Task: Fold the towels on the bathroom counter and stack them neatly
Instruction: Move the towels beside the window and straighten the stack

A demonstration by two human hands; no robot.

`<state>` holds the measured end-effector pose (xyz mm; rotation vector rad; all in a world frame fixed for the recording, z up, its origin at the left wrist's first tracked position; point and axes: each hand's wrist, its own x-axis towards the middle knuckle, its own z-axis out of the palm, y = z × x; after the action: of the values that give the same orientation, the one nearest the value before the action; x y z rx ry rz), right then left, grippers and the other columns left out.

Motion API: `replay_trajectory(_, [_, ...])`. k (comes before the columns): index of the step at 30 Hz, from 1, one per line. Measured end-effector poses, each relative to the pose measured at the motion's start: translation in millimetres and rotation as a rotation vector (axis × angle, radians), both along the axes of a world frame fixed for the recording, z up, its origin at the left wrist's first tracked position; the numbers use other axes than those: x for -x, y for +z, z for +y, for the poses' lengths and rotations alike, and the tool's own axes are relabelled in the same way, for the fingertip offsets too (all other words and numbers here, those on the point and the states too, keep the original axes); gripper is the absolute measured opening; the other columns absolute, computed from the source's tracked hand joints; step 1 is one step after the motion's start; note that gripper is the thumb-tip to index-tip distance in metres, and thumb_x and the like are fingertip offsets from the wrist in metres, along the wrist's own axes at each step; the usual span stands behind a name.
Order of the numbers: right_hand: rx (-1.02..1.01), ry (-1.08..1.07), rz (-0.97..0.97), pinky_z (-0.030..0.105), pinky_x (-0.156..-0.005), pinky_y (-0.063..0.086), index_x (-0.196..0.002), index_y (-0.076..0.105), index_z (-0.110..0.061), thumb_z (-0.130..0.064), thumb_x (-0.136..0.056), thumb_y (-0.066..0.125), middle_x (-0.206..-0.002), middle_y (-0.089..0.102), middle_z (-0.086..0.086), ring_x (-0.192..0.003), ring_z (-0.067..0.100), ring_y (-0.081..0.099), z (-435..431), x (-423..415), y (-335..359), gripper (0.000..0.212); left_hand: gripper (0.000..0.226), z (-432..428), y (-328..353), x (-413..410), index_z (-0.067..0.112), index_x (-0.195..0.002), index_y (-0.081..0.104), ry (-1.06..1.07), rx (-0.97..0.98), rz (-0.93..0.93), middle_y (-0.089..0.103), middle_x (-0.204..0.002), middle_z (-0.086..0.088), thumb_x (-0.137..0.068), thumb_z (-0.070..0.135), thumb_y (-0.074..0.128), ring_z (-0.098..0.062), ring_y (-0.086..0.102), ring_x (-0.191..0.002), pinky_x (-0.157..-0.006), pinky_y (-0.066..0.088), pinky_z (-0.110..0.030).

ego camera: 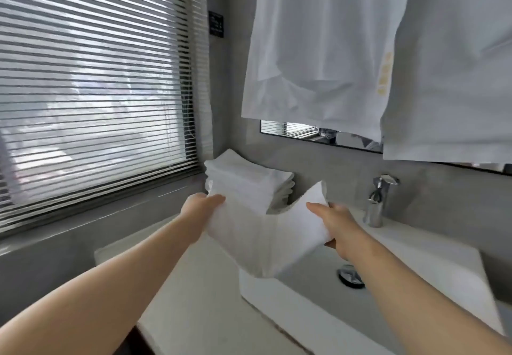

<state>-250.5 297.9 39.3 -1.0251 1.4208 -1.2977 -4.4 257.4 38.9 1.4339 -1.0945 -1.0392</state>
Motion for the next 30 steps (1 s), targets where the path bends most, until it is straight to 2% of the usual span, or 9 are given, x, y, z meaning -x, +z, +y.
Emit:
replay_trajectory(2, [-0.006, 0.02, -0.012, 0.026, -0.056, 0.045, -0.11, 0.059, -0.011, -0.019, -0.088, 0.06, -0.094, 0.063, 0.006, -0.074, 0.019, 0.059, -12.7, -27.0, -0.7, 0.023, 0.016, -5.8, -1.0, -34.6, 0.009, -0.081, 0.057, 0.032, 0.011, -0.066, 0.062, -0.086, -0.012, -0.084, 0.022, 0.065, -0.026, 0.058, -0.074, -0.07, 0.047, -0.034])
replay_trajectory(5, [-0.018, 0.061, 0.001, 0.026, -0.055, 0.043, -0.111, 0.058, -0.011, -0.017, -0.088, 0.06, -0.095, 0.062, 0.006, -0.074, 0.018, 0.057, -29.4, -65.8, -1.9, 0.024, 0.023, -13.5, -3.4, -76.5, 0.011, -0.075, 0.05, 0.079, 0.024, -0.19, 0.056, -0.078, -0.006, -0.086, 0.027, 0.063, -0.02, 0.051, -0.065, -0.06, 0.041, -0.028])
replay_trajectory(7, [-0.009, 0.08, 0.013, 0.027, -0.06, 0.045, -0.111, 0.057, -0.011, -0.016, -0.088, 0.06, -0.1, 0.061, 0.009, -0.078, 0.021, 0.058, -40.6, -87.6, -1.9, 0.024, 0.027, -20.5, -3.8, -96.4, 0.013, -0.073, 0.045, 0.102, 0.042, -0.293, 0.051, -0.073, -0.001, -0.088, 0.03, 0.06, -0.016, 0.045, -0.062, -0.053, 0.034, -0.027])
replay_trajectory(11, [-0.018, 0.132, 0.073, 0.032, -0.069, 0.046, -0.106, 0.057, -0.011, -0.02, -0.087, 0.06, -0.105, 0.058, 0.011, -0.092, 0.027, 0.057, -69.7, -124.0, -2.4, 0.021, 0.027, -41.3, -8.1, -131.6, 0.013, -0.08, 0.045, 0.155, 0.051, -0.381, 0.049, -0.073, -0.001, -0.088, 0.034, 0.059, -0.017, 0.043, -0.062, -0.054, 0.034, -0.029])
replay_trajectory(17, [-0.007, 0.187, 0.106, 0.028, -0.059, 0.045, -0.093, 0.055, -0.012, -0.017, -0.089, 0.057, -0.086, 0.057, 0.004, -0.074, 0.018, 0.054, -132.9, -157.9, 4.4, 0.007, 0.028, -100.9, -6.8, -167.6, 0.016, -0.075, 0.042, 0.204, 0.038, -0.534, 0.05, -0.074, 0.0, -0.089, 0.035, 0.056, -0.013, 0.043, -0.061, -0.051, 0.031, -0.027])
replay_trajectory(21, [-0.012, 0.167, 0.093, 0.029, -0.063, 0.047, -0.098, 0.056, -0.011, -0.018, -0.088, 0.058, -0.088, 0.059, 0.004, -0.077, 0.02, 0.056, -182.1, -163.3, 12.2, 0.012, 0.025, -152.3, 2.0, -178.8, 0.014, -0.081, 0.044, 0.186, 0.023, -0.618, 0.049, -0.073, 0.0, -0.089, 0.034, 0.056, -0.017, 0.046, -0.066, -0.058, 0.034, -0.029])
replay_trajectory(25, [0.004, 0.085, 0.06, 0.028, -0.057, 0.041, -0.103, 0.054, -0.012, -0.021, -0.089, 0.058, -0.083, 0.055, 0.002, -0.075, 0.019, 0.052, -229.0, -155.3, 26.2, 0.016, 0.022, -201.1, 14.2, -185.2, 0.011, -0.091, 0.047, 0.148, 0.0, -0.702, 0.053, -0.088, -0.006, -0.091, 0.033, 0.052, -0.023, 0.049, -0.08, -0.063, 0.035, -0.029])
replay_trajectory(28, [0.018, -0.001, 0.04, 0.029, -0.056, 0.04, -0.103, 0.051, -0.009, -0.022, -0.089, 0.061, -0.084, 0.053, 0.005, -0.086, 0.027, 0.051, -254.4, -148.2, 31.2, 0.022, 0.018, -231.9, 27.3, -186.9, 0.011, -0.095, 0.049, 0.124, -0.001, -0.724, 0.054, -0.093, -0.007, -0.092, 0.029, 0.048, -0.024, 0.05, -0.084, -0.069, 0.037, -0.029])
replay_trajectory(30, [0.025, -0.066, 0.037, 0.031, -0.063, 0.044, -0.103, 0.051, -0.008, -0.021, -0.089, 0.061, -0.093, 0.054, 0.009, -0.09, 0.028, 0.05, -266.0, -143.1, 30.9, 0.022, 0.016, -251.4, 33.4, -186.2, 0.011, -0.101, 0.051, 0.098, 0.007, -0.731, 0.054, -0.096, -0.007, -0.092, 0.024, 0.047, -0.025, 0.051, -0.089, -0.073, 0.038, -0.03])
